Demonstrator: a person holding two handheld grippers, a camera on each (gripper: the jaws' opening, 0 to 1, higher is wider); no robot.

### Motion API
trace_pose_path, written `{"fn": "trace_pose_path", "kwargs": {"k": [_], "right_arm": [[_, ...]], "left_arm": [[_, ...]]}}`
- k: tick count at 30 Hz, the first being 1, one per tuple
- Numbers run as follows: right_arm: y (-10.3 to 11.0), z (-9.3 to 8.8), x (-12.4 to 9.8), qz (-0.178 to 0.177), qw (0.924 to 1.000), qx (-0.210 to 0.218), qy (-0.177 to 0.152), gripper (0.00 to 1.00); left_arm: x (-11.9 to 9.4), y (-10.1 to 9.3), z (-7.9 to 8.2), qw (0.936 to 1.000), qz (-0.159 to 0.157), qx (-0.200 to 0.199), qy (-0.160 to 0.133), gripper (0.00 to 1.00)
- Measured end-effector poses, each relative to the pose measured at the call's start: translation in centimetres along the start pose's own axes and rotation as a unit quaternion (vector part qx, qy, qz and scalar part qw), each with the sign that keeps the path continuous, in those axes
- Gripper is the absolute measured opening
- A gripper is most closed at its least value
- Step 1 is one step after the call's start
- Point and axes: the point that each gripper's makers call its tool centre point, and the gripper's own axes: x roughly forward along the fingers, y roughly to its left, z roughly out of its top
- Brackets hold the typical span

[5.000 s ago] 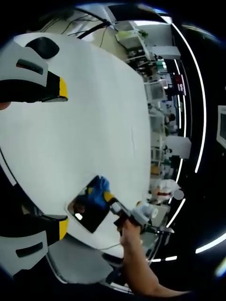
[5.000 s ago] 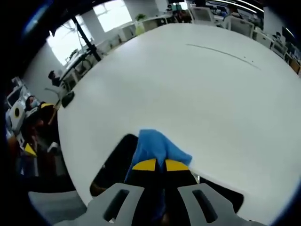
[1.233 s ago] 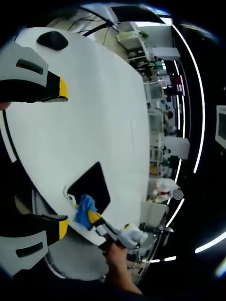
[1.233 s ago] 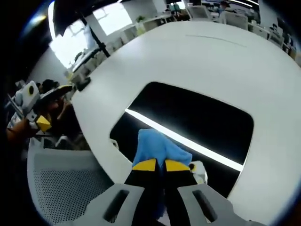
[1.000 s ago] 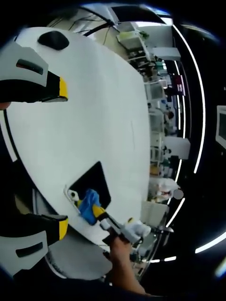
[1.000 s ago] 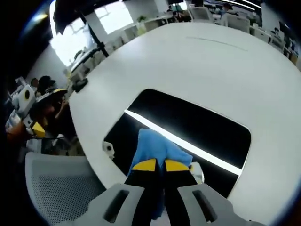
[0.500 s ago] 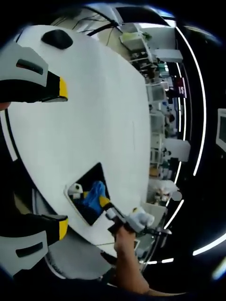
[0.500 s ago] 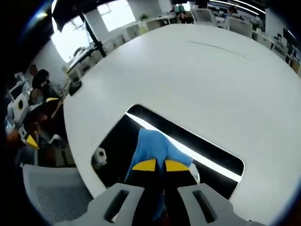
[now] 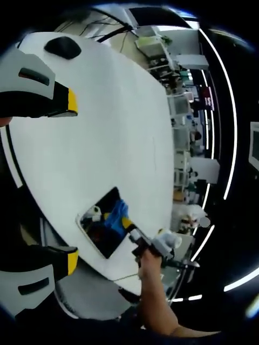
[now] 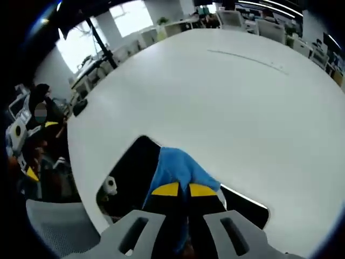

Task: Wipe the mirror surface with the cleaning cloth until all visible marks leave the cleaned area.

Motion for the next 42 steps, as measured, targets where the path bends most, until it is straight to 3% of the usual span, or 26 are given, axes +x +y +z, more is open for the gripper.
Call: {"fn": "trace_pose_path", "kwargs": {"k": [7,29,42], "right_arm": [[-0.6,0.9,0.4,-0.004,1.0,0.001,0.0,0.0],[-0.7,0.7,0.3,0.011,0.9999,0.002,-0.002,0.0],[-3.3,-0.7,-1.2,-0.007,1.0,0.005,0.004,0.0]], "left_arm": [[0.1,0.0,0.2,1.0,-0.002,0.003,0.001,1.0],[0.3,-0.5,0.9,1.0,0.0,0.001,-0.008,1.0],[0.5,0.2,0.9,0.9999,0.002,-0.004,-0.016,1.0]]}}
